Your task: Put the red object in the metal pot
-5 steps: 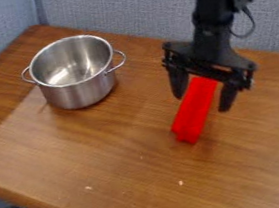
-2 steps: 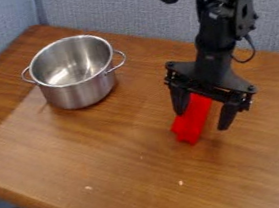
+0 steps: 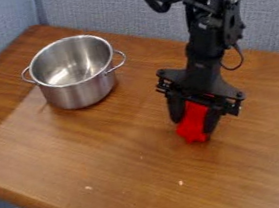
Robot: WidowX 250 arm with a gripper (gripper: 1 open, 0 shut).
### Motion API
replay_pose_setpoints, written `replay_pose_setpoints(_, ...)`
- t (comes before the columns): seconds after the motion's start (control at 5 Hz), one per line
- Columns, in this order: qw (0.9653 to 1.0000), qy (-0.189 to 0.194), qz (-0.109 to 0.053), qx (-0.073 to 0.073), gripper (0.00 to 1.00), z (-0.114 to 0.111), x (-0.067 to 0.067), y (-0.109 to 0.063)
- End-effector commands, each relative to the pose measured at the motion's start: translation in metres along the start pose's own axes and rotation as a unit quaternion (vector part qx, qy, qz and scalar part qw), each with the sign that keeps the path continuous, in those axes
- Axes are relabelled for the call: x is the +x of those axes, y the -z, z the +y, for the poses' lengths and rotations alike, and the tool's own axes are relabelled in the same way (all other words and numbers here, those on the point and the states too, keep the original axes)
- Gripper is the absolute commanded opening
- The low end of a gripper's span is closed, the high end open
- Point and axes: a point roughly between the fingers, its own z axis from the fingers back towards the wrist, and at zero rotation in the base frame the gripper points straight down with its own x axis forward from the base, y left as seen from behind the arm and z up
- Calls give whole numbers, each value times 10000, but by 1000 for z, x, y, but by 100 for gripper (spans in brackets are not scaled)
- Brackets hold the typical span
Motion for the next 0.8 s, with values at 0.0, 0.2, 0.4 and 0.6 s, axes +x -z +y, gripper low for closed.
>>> replay_pose_setpoints(0.0,10000,-56,-28,-9,0,6,0,-2)
replay_pose_setpoints(0.2,10000,-85,-19,27,0,11,1,-5)
replay_pose_setpoints(0.4,9999,-112,-4,69,0,18,2,-7)
replay_pose_setpoints(0.6,9998,-140,5,115,0,25,3,-10)
